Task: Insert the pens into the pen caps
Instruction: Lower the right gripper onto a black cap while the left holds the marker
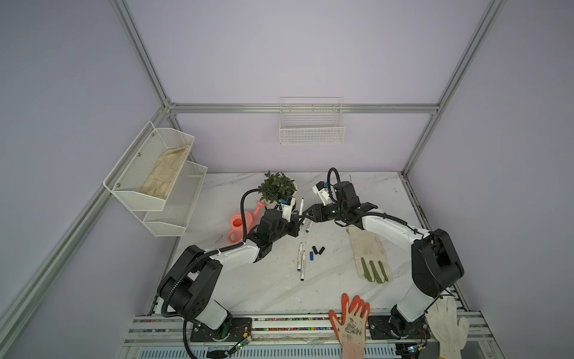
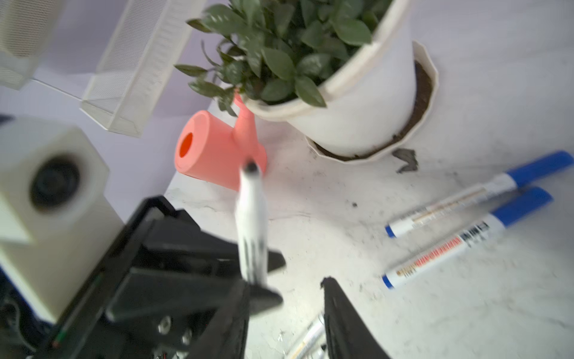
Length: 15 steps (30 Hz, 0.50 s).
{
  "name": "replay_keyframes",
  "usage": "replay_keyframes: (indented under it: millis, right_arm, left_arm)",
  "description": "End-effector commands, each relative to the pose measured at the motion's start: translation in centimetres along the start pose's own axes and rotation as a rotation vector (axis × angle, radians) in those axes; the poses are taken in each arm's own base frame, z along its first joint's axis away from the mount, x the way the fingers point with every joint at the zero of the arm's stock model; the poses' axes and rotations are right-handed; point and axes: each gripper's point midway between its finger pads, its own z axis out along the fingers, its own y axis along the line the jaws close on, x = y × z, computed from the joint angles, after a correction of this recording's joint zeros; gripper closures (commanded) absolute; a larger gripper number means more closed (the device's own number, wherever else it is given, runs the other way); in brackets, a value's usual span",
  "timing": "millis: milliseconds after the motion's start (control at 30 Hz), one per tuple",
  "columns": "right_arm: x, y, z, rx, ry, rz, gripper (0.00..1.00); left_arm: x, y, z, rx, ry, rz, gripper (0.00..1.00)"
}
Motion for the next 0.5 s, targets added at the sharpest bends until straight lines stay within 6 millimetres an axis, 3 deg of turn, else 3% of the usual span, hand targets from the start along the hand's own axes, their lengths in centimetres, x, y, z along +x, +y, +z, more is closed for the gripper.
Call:
replay_keyframes:
  millis: [0, 100, 200, 300, 467]
  right_arm:
    - [6.3, -4.0, -1.1, 0.246, 0.149, 0.027, 0.56]
    - [10.7, -5.8, -1.5, 0.414, 0.252, 0.016, 0.56]
    - [14.1, -5.8, -1.6, 0.465, 0.324, 0.007, 0.56]
    - [15.5, -6.0, -2.2, 0.518, 0.331, 0.015, 0.56]
    - [16.1, -6.0, -2.4, 0.523, 0.316, 0.040, 0.56]
  left_arm:
    - [-5.0, 2.7, -2.0, -0.129, -0.186, -0.055, 1.00]
    - [-4.9, 3.4, -2.3, -0.149, -0.182, -0.060, 1.00]
    - [-4.9, 3.7, -2.3, -0.155, -0.178, -0.062, 1.00]
    - [-4.8, 3.8, -2.2, -0.152, -0.174, -0.063, 1.00]
    - [-4.7, 4.0, -2.3, -0.150, -0.172, -0.069, 1.00]
